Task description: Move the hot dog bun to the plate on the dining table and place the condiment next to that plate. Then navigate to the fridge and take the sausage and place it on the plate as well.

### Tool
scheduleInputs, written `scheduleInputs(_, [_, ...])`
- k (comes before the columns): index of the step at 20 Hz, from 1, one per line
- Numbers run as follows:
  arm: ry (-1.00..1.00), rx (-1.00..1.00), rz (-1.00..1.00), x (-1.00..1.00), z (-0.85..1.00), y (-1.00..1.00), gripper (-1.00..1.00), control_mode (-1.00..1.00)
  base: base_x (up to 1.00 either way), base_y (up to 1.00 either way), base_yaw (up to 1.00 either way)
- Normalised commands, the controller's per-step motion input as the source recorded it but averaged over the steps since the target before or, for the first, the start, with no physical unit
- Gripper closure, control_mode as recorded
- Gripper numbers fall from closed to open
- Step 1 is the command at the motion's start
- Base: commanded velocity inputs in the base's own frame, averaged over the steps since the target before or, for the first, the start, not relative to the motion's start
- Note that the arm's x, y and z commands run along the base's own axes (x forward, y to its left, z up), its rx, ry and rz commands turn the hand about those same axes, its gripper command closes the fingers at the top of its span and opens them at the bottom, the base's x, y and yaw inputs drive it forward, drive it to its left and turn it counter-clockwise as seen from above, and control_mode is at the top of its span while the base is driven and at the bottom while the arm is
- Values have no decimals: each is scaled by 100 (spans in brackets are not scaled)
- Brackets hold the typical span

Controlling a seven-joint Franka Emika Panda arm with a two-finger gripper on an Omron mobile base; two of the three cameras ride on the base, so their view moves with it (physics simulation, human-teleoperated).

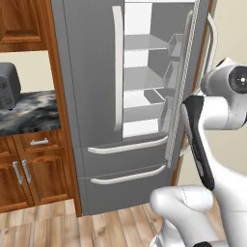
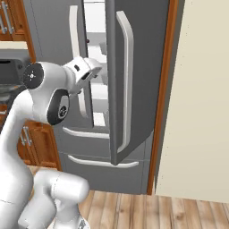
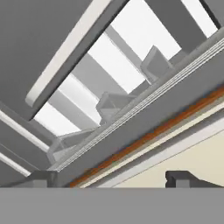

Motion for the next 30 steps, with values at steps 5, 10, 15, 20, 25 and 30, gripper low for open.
scheduleInputs(5, [15, -58, -8, 40, 1, 100, -100, -100, 0, 0, 0])
scheduleInputs(10, [33, -48, -17, 98, -4, 47, -100, -100, 0, 0, 0])
scheduleInputs(15, [28, -35, -27, 66, -4, -14, -100, -100, 0, 0, 0])
scheduleInputs(20, [33, -32, -31, 24, -19, -56, -100, -100, 0, 0, 0])
scheduleInputs(25, [34, -17, -29, 2, -6, -95, -100, -100, 0, 0, 0])
scheduleInputs(30, [22, -3, -23, -21, -1, -98, -100, -100, 0, 0, 0])
